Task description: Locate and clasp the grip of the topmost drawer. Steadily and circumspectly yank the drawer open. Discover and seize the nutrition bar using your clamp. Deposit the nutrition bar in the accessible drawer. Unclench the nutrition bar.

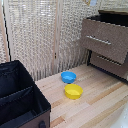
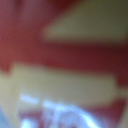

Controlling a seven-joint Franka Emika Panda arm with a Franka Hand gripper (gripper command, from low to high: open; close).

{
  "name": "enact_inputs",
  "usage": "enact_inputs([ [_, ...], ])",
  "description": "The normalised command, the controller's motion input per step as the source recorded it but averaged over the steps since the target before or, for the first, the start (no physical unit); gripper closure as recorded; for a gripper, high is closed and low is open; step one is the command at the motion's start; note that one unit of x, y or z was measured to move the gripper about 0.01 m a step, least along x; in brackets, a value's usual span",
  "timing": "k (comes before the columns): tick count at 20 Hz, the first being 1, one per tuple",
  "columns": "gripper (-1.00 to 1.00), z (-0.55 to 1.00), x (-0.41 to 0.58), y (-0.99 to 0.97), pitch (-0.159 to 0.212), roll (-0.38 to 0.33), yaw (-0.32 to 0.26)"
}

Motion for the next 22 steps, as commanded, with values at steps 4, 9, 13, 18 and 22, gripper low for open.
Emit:
enact_inputs([
  [4,1.00,0.45,0.022,-0.92,0.074,0.074,0.014],
  [9,1.00,0.33,0.000,-0.91,0.115,0.066,0.026],
  [13,1.00,0.26,0.000,-0.91,0.143,0.063,0.028],
  [18,1.00,0.28,0.000,-0.94,0.154,0.039,0.031],
  [22,1.00,0.25,0.000,-0.91,0.180,0.031,0.044],
])
